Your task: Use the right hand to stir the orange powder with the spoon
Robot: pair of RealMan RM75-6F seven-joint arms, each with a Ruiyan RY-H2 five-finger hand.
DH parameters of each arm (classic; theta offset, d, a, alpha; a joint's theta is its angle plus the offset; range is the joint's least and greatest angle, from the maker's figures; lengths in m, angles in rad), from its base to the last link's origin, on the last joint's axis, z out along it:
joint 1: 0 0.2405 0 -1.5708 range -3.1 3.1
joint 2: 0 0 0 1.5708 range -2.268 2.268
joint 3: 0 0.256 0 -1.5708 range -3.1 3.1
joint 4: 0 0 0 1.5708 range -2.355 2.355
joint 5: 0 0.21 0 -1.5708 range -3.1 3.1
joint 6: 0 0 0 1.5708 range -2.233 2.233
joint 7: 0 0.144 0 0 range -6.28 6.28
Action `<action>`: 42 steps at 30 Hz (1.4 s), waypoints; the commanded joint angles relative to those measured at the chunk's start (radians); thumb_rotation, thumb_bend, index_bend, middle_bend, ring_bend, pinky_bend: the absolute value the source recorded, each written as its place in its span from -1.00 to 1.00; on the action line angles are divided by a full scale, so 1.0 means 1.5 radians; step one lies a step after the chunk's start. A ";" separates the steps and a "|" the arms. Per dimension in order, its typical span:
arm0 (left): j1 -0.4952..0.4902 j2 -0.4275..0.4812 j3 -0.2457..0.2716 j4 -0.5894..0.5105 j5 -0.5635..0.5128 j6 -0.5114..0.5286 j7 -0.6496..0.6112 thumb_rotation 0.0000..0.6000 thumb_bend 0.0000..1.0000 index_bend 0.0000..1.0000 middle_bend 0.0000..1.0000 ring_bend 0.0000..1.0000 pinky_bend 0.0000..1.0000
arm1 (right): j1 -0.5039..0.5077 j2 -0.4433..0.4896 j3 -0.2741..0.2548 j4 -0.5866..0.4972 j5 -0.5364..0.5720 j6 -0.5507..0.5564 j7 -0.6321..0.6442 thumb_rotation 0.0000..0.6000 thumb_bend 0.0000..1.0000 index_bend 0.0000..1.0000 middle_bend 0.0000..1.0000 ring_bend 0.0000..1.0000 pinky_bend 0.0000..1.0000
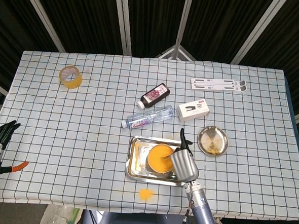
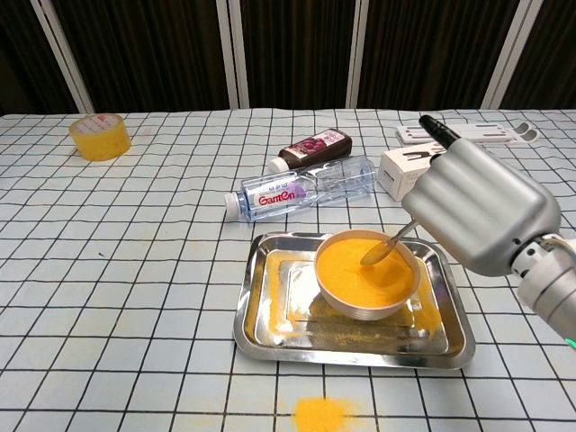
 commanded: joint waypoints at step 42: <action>-0.003 -0.004 -0.005 0.002 -0.016 -0.010 0.004 1.00 -1.00 -1.00 -1.00 -1.00 -1.00 | 0.019 -0.022 0.000 0.001 0.021 -0.006 0.032 1.00 0.81 0.65 0.51 -0.14 -1.00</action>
